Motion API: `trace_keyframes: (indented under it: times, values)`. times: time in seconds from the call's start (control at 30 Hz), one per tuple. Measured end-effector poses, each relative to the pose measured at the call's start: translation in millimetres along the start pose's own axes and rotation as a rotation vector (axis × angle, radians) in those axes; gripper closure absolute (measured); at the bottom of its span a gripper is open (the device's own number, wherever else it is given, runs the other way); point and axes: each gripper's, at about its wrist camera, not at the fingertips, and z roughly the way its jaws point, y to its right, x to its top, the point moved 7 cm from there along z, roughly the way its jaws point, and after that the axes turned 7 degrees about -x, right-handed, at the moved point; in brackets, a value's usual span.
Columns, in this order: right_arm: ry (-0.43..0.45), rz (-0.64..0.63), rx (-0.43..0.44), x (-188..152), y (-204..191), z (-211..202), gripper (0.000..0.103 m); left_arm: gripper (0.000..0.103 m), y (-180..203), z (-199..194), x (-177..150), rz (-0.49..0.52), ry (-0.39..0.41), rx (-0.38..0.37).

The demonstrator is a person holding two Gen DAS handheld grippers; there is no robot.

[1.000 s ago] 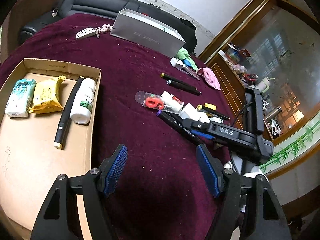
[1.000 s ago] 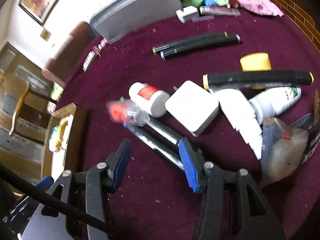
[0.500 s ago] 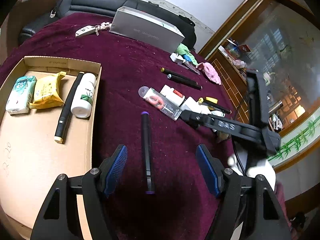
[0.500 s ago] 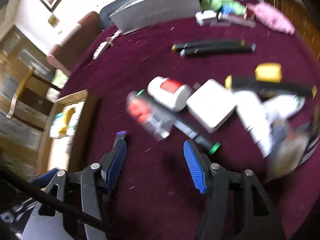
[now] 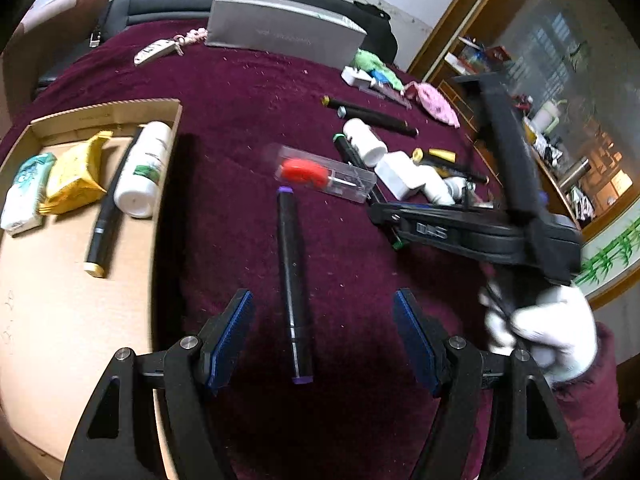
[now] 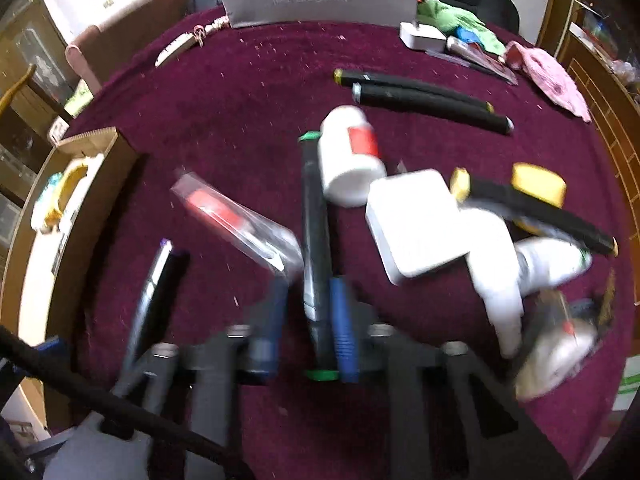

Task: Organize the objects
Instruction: 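Grasp a purple-capped marker with the left gripper while the right grasps a green-capped marker, then carry both markers over the cardboard tray with both grippers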

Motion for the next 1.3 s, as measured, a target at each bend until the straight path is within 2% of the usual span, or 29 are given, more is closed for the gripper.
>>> trace_keyframes:
  times: [0.1,0.27,0.43,0.5,0.53,0.57,0.6,0.63,0.67,0.83,1.0,1.3]
  values:
    - [-0.026,0.018,0.048,-17.1,5.2,-7.8,0.090,0.038,0.8,11.4,-2.0,0.010,-0.019,0.033]
    - [-0.031,0.031,0.061,-41.8,16.0,-19.4,0.090,0.038,-0.4,35.9,6.6,0.056,-0.022,0.165]
    - [0.001,0.038,0.053,-41.2,15.3,-19.8,0.090,0.038,-4.9,56.6,11.8,0.133,-0.019,0.296]
    - [0.010,0.050,0.059,-37.6,15.0,-18.1,0.089,0.038,-4.2,58.6,12.4,0.153,-0.006,0.317]
    - [0.015,0.054,0.061,-36.0,15.0,-17.6,0.089,0.040,-3.1,59.0,12.6,0.170,0.005,0.317]
    - [0.019,0.056,0.063,-34.3,15.1,-16.7,0.089,0.048,-1.7,58.6,12.8,0.182,0.015,0.307]
    - [0.022,0.056,0.063,-32.7,14.9,-16.3,0.089,0.063,-0.7,57.4,12.9,0.193,0.026,0.299]
    - [0.024,0.055,0.061,-31.1,14.4,-15.7,0.089,0.072,0.0,55.0,12.7,0.199,0.036,0.294]
    - [0.027,0.053,0.057,-28.5,12.9,-14.4,0.089,0.090,0.1,53.3,12.6,0.193,0.037,0.282]
    - [0.048,0.024,0.007,-15.9,2.8,-8.5,0.089,0.092,-3.1,49.4,12.3,0.120,0.030,0.181]
    - [0.064,0.017,-0.034,-14.1,0.0,-6.9,0.091,0.092,6.3,35.2,8.7,0.107,0.060,0.116]
    - [0.088,0.173,0.106,-36.0,22.8,-35.5,0.091,0.092,20.7,-4.7,7.3,0.101,0.140,0.016]
